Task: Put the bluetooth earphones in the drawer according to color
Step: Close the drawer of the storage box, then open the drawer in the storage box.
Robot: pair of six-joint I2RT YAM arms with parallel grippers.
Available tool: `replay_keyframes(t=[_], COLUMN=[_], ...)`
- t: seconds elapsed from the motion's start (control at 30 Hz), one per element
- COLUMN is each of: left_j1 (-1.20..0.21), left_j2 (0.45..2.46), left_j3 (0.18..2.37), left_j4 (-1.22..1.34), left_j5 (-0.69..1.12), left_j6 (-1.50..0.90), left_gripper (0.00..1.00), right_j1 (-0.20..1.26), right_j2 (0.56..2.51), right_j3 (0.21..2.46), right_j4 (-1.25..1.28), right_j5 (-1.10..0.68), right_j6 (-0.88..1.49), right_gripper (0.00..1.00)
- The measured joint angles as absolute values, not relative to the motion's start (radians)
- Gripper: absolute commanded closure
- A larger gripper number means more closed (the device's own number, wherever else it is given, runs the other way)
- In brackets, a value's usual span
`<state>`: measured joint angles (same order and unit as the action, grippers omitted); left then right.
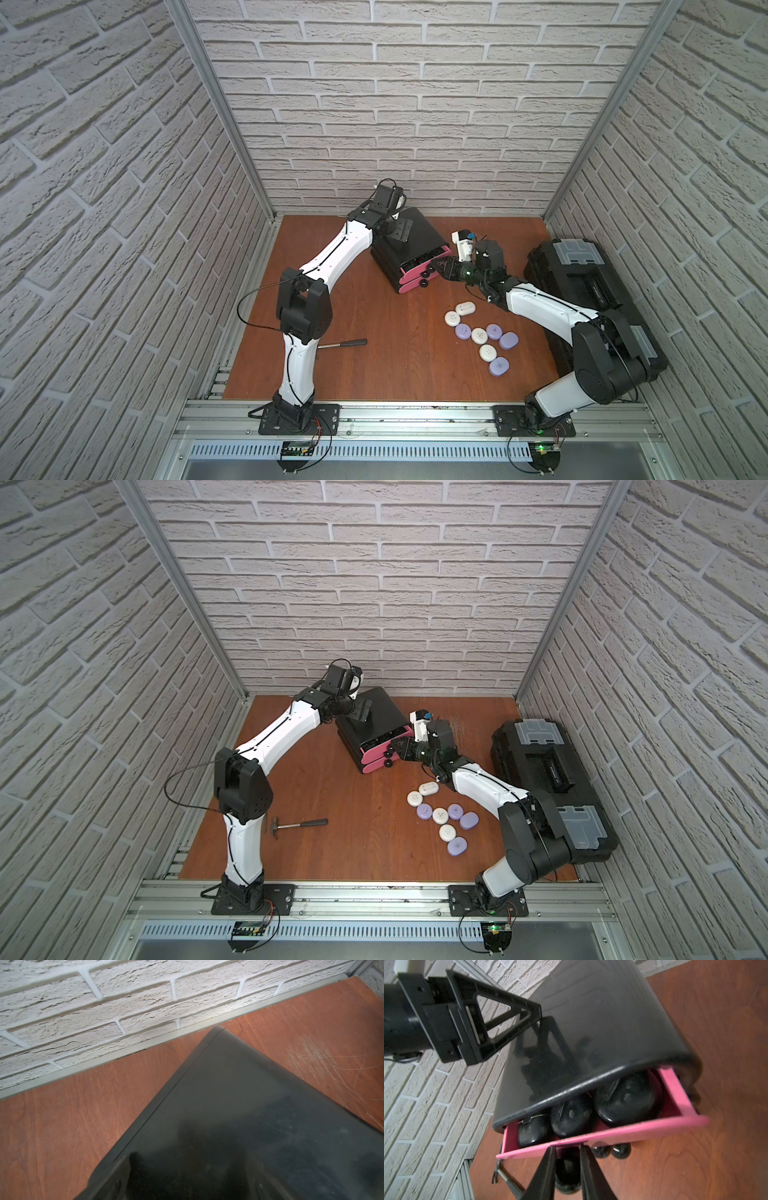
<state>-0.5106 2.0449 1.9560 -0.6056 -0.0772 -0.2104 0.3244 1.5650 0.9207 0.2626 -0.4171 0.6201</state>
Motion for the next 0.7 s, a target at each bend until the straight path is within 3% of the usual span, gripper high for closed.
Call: replay_keyframes(t=[0.4, 0.7], left_j1=[-0.511, -0.511], left_j2=[2.037, 2.008], left_j3=[1.948, 1.916], left_j4=[-0.602, -0.602], left_j5=[-0.043, 0.001], left_j6=[-0.212, -0.213], left_gripper=[0.08, 0.08], right_j1=[0.334, 0.342], right_j2=[1.644, 1.490], right_j3=[0.932, 0.837], right_j4=[0.406, 0.355], right_j5=[-0.422, -0.329], right_j6=[0.727, 0.688], right_gripper=[0.74, 0.68])
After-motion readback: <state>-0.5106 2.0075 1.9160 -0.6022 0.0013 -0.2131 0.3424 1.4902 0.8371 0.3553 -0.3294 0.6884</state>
